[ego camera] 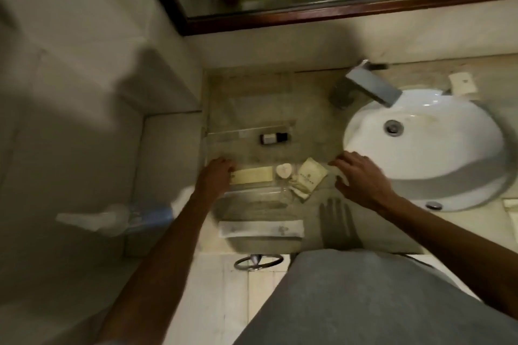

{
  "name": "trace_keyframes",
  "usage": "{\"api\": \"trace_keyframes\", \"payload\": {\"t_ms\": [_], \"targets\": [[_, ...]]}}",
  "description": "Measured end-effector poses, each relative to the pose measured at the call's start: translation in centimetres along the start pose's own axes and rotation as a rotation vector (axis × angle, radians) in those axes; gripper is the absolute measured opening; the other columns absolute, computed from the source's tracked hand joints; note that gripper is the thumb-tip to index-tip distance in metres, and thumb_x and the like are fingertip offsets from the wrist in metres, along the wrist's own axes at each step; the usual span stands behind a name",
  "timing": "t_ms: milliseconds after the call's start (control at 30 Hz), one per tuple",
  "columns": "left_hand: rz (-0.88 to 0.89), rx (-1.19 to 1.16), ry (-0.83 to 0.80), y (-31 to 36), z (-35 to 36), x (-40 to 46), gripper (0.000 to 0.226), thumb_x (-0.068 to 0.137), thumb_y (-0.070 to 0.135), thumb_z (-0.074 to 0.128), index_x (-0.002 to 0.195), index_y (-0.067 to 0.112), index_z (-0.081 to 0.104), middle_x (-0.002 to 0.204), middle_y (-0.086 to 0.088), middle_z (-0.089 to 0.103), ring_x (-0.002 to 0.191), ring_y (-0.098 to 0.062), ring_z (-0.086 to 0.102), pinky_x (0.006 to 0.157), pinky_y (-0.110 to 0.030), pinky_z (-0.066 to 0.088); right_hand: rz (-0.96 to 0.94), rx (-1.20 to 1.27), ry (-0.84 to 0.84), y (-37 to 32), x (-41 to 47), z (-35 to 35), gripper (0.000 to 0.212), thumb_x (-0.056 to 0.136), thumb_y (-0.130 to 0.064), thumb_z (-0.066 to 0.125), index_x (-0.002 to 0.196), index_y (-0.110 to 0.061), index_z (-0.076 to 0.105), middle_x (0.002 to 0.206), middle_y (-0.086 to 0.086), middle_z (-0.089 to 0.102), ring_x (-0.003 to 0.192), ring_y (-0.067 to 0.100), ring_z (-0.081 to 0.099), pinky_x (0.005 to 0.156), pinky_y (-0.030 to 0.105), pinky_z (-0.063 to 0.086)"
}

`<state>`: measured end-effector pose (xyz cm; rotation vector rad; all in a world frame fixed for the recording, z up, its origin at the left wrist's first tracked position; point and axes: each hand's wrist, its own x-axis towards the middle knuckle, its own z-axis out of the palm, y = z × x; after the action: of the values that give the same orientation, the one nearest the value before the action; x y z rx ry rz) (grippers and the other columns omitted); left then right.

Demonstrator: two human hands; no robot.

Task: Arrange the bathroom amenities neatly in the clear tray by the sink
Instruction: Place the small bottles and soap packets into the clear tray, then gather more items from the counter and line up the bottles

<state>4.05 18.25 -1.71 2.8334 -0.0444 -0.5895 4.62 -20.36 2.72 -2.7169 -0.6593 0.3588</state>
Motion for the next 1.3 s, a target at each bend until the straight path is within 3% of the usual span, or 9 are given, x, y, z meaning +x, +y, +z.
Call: {"api": "trace_keyframes", "payload": {"t_ms": [133, 333, 533, 700, 867, 1000, 1100, 1167, 1300], "targets": [[0.057, 0.182, 0.167, 3.5, -0.5, 1.2, 0.031, 0.073, 0.012, 0.072, 0.103, 0.014, 0.066, 0.110, -0.014, 0.059, 0.097, -0.037, 0.058, 0.079, -0.045, 0.052, 0.091, -0.007, 0.020, 2.2, -0.6, -1.6, 0.050, 0.072, -0.015, 0.069, 0.121, -0.010, 0.062, 0.122, 0.015, 0.061, 0.103, 0.035, 0.058, 0.086, 0.042, 0.048], [0.344, -0.083, 0.472, 21.7, -0.4, 3.8, 0.036, 0.077, 0.021, 0.056, 0.110, 0.010, 0.063, 0.108, -0.015, 0.060, 0.099, -0.034, 0.054, 0.088, -0.043, 0.044, 0.251, -0.055, 0.146, 10.5, -5.2, -6.0, 0.053, 0.076, -0.021, 0.067, 0.127, -0.011, 0.057, 0.130, 0.014, 0.057, 0.112, 0.034, 0.055, 0.093, 0.042, 0.045], [0.740, -0.248, 0.299, 47.0, 3.7, 6.6, 0.039, 0.075, 0.018, 0.064, 0.114, 0.015, 0.061, 0.114, -0.008, 0.060, 0.107, -0.029, 0.054, 0.089, -0.042, 0.044, 0.495, -0.043, 0.278, 23.4, -15.8, -11.4, 0.054, 0.078, -0.023, 0.066, 0.129, -0.012, 0.057, 0.130, 0.011, 0.056, 0.115, 0.031, 0.054, 0.093, 0.042, 0.046], [0.812, -0.199, 0.136, 63.0, 7.8, 8.2, 0.045, 0.071, 0.017, 0.066, 0.115, 0.015, 0.059, 0.112, -0.006, 0.058, 0.103, -0.027, 0.054, 0.083, -0.040, 0.046, 0.674, -0.025, 0.281, 32.8, -24.0, -13.1, 0.054, 0.080, -0.025, 0.066, 0.132, -0.014, 0.054, 0.133, 0.009, 0.053, 0.118, 0.031, 0.052, 0.093, 0.040, 0.046], [0.704, -0.193, 0.053, 72.7, 11.8, 11.4, 0.047, 0.077, 0.021, 0.068, 0.120, 0.007, 0.056, 0.116, -0.014, 0.056, 0.105, -0.031, 0.054, 0.084, -0.042, 0.049, 0.849, -0.059, 0.363, 40.8, -28.9, -13.2, 0.052, 0.083, -0.022, 0.068, 0.132, -0.014, 0.053, 0.131, 0.011, 0.054, 0.114, 0.031, 0.052, 0.091, 0.044, 0.049], [0.262, -0.360, -0.054, 77.9, 14.3, 15.0, 0.070, 0.077, 0.048, 0.073, 0.124, 0.003, 0.047, 0.122, -0.016, 0.054, 0.111, -0.031, 0.054, 0.089, -0.041, 0.049, 0.956, -0.035, 0.328, 45.5, -29.9, -12.6, 0.055, 0.085, -0.032, 0.068, 0.135, -0.018, 0.049, 0.133, 0.010, 0.052, 0.117, 0.031, 0.050, 0.091, 0.046, 0.049], [0.053, -0.376, -0.127, 80.5, 15.9, 17.2, 0.082, 0.077, 0.049, 0.075, 0.132, 0.000, 0.038, 0.129, -0.021, 0.048, 0.115, -0.035, 0.053, 0.094, -0.045, 0.048, 0.955, -0.027, 0.219, 47.5, -29.0, -11.7, 0.043, 0.091, -0.031, 0.060, 0.129, -0.015, 0.052, 0.123, 0.011, 0.057, 0.105, 0.030, 0.058, 0.082, 0.043, 0.052], [0.017, -0.287, -0.145, 81.2, 16.3, 18.1, 0.080, 0.075, 0.039, 0.077, 0.133, 0.003, 0.035, 0.131, -0.020, 0.048, 0.114, -0.035, 0.054, 0.091, -0.044, 0.049, 0.931, -0.024, 0.088, 48.3, -28.5, -11.1, 0.029, 0.095, -0.028, 0.052, 0.121, -0.014, 0.052, 0.105, 0.009, 0.063, 0.088, 0.028, 0.064, 0.069, 0.037, 0.052], [0.167, -0.015, -0.098, 81.2, 16.7, 18.8, 0.062, 0.083, 0.028, 0.066, 0.131, 0.002, 0.035, 0.129, -0.018, 0.048, 0.112, -0.032, 0.054, 0.082, -0.038, 0.048, 0.837, -0.174, -0.030, 49.2, -28.2, -11.3, 0.012, 0.093, -0.023, 0.054, 0.101, -0.017, 0.059, 0.082, 0.002, 0.068, 0.068, 0.022, 0.065, 0.055, 0.028, 0.038]]}}
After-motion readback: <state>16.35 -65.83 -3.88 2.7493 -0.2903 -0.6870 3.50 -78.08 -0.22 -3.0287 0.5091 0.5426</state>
